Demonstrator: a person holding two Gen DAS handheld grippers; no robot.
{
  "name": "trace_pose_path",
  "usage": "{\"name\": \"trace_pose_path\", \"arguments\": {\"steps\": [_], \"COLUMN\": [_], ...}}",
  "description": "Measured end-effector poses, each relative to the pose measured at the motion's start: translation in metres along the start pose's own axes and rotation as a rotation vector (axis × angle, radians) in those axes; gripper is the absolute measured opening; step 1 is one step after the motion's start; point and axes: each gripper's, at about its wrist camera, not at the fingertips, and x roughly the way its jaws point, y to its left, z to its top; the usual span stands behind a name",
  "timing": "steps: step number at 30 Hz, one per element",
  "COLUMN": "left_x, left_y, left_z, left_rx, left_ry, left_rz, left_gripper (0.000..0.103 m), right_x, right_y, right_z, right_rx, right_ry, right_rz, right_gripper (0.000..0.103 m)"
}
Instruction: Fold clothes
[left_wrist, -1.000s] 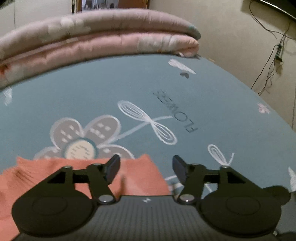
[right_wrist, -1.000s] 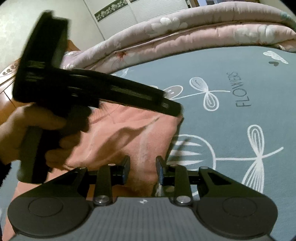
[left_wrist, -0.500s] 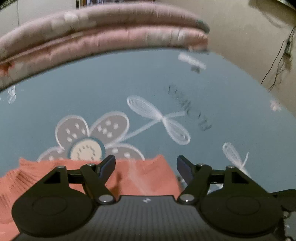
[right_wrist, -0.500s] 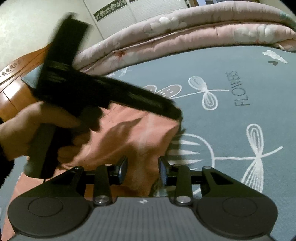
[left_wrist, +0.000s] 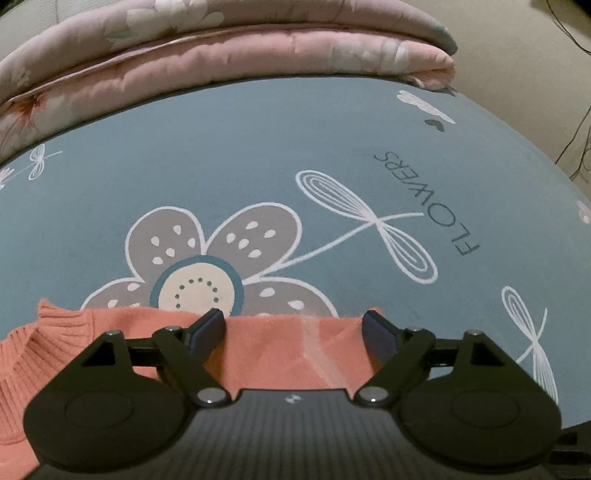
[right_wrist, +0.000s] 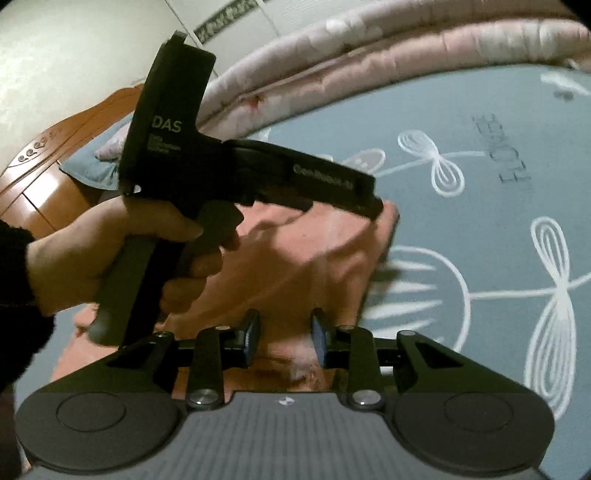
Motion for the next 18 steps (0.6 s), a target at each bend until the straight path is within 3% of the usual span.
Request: {"name": "trace_pose_path", "arguments": {"steps": [6,8,11,13,16,18], "left_x": [-0.025,-0.040,-0.052,-0.058,-0.062,-0.058], "left_y": [0.000,0.005,0.010,0.011,0.021,0.029], "left_z": [0.006,0.007,0.000,-0.010,-0.024,-0.032], "left_rx": [0.017,0.015,0.027,0.051,0.043,0.036], "left_ry": [-0.012,-0.031,0.008,0.028,0.051,0.077], "left_rz": [-0.016,-0.042,-0.096,-0.117,-0.122,-0.089], "left_gripper": [0.079,0.080,0.080,0.080,0.080,0.080], "right_x": [-0.013,-0.021,-0.029,-0.024,-0.009,0.005], "right_y": [0.008,0.012,0.015,0.022,0.029,0.030], "right_z": [0.002,0.005,0.008,0.006,0.000,-0.004], "right_rx": [-0.070,-0.079,-0.068,-0.087,-0.105,-0.110], "right_ry": [0.011,-0.047,-0.157,-0.182,-0.163,-0.091], "right_rz": [-0.008,-0.015,-0.008,-0.026,-0.011,-0.010], "right_gripper": [0.035,0.035,0.035,0.035,0.036,0.039]}}
